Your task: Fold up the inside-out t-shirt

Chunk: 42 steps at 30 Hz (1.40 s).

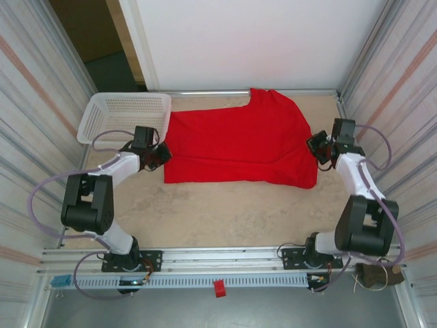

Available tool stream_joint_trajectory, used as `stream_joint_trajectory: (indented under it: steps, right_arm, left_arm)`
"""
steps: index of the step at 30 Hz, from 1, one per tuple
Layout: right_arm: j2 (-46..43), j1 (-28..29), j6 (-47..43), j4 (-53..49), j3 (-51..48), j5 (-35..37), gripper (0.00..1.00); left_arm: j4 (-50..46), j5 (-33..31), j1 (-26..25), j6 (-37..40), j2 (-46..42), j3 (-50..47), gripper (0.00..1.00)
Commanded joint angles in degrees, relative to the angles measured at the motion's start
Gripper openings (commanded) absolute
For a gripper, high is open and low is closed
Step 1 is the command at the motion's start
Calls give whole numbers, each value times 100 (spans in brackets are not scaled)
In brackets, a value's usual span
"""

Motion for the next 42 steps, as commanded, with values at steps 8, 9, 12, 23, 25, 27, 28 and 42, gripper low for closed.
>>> stream_joint_trajectory:
  steps: [8,9,12,23,25,27,28,42]
  right_arm:
    - [1524,48,-576,274,1667,-1115,58]
    - [1343,59,-623,203,1575,-990,59]
    - [533,115,-788,-193,1053,-459,59]
    - [-553,424,-963,-496,-795,207,60]
    - [-371,560,-1066,-479,-840,248,61]
    - [-190,689,-1184,-444,-825,330,61]
    - [-98,778,-1258,-452,-787,436,60]
    - [721,1259,-1733,-857,-82,1504,52]
  left_arm:
    - [-337,-277,88,340,462,704,42]
    - [-347,-259,88,371,413,710,48]
    - [-311,-202,87,401,59,561,58]
    - [-487,156,-87,222,-1541,-606,64]
    - [-481,200,-101,165,-1759,-822,65]
    - [-462,203,-107,124,-1888,-970,66]
    - [-444,220,-107,102,-1925,-1028,66]
    - [-139,474,-114,-23,-1770,-1093,66]
